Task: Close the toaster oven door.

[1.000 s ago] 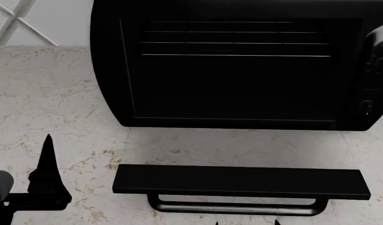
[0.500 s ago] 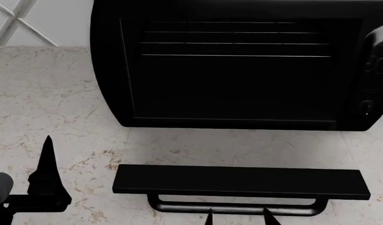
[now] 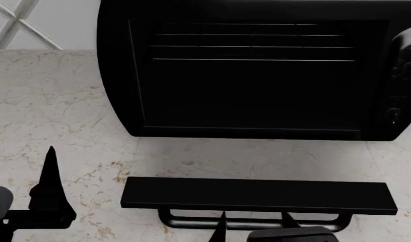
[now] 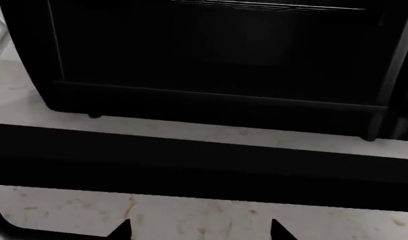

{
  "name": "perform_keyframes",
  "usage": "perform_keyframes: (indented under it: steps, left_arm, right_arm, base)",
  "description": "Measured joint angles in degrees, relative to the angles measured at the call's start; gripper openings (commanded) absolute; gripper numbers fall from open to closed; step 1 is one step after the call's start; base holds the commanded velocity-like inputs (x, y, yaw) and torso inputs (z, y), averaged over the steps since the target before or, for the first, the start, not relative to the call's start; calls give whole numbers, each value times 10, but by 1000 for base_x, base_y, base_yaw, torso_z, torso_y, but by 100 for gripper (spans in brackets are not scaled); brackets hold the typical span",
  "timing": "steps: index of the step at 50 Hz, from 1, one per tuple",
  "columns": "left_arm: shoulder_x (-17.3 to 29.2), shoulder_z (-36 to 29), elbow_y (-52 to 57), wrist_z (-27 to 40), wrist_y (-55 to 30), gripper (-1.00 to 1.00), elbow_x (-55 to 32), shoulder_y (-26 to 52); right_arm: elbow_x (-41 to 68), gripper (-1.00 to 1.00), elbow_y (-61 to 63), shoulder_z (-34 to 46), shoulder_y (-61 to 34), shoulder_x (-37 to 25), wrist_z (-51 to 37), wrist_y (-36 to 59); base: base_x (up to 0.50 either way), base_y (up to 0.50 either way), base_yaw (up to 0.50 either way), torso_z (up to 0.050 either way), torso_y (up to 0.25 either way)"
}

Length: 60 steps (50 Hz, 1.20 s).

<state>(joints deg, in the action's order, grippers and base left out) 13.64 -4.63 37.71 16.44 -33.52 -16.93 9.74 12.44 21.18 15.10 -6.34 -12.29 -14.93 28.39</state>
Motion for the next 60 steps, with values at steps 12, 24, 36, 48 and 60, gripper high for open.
perform_keyframes:
  steps: [12,24,36,48,60]
  left_arm:
    - [3,-2,2,3,-1,100,-3,2]
    - [6,-5,3,7,-2,100,-5,4]
    - [8,-9,6,11,-2,100,-8,4]
    - [11,-10,8,14,-1,100,-11,2]
    - [14,-11,14,17,-1,100,-15,0]
  right_arm:
    - [2,100,5,5,-13,-5,-4,22]
    - [5,100,28,1,-25,-13,-13,53]
    - [11,100,50,3,-35,-19,-21,77]
    - [12,100,65,6,-52,-22,-28,97]
    - [19,100,92,8,-78,-24,-36,127]
  base:
    - [3,0,1,0,0]
    - [0,0,0,0,0]
    - [0,0,0,0,0]
    - [0,0,1,0,0]
    - [0,0,0,0,0]
